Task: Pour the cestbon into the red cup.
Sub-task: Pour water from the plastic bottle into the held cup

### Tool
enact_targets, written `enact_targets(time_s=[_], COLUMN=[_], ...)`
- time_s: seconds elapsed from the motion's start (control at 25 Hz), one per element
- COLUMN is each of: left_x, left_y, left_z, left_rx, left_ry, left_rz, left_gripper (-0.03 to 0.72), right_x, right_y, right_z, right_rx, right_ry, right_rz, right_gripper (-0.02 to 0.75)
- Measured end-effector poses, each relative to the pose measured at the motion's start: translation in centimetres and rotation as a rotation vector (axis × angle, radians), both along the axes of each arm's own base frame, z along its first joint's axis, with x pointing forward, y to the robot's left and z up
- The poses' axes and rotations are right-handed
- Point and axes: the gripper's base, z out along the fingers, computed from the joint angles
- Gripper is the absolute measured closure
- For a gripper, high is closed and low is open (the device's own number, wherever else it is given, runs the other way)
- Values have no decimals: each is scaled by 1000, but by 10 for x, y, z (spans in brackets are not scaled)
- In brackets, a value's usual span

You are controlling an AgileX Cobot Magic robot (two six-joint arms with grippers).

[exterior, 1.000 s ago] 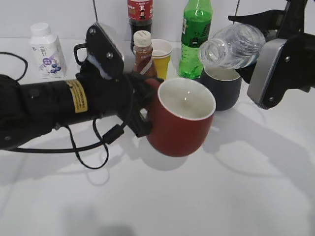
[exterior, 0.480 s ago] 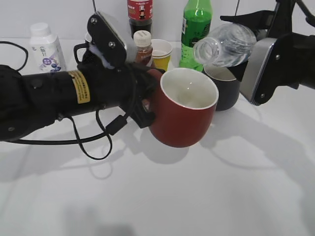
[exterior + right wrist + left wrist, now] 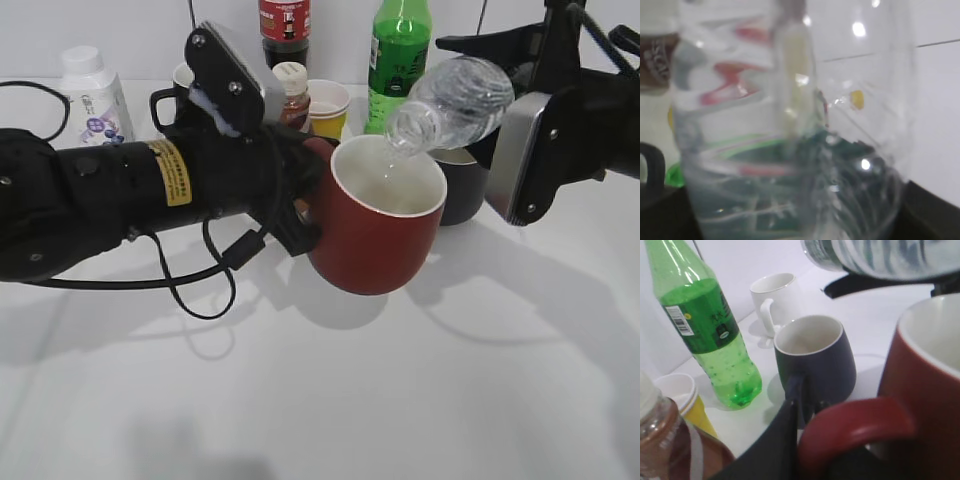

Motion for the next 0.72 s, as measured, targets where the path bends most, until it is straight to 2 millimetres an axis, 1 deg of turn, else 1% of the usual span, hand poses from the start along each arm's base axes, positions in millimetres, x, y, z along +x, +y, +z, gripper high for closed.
enact_targets(time_s=[0.52,0.72], left_x=[-1,0], left_y=[0,2], left_z=[-1,-5], left_rx=[13,54], left_ry=[-4,20], left_rz=[-9,7], left_gripper=[620,620], right_x=[1,1], right_y=[0,0], right_z=[-2,-2], right_rx=[-63,-72], right_ry=[-45,-51], right_rz=[2,2], right_gripper=[264,264])
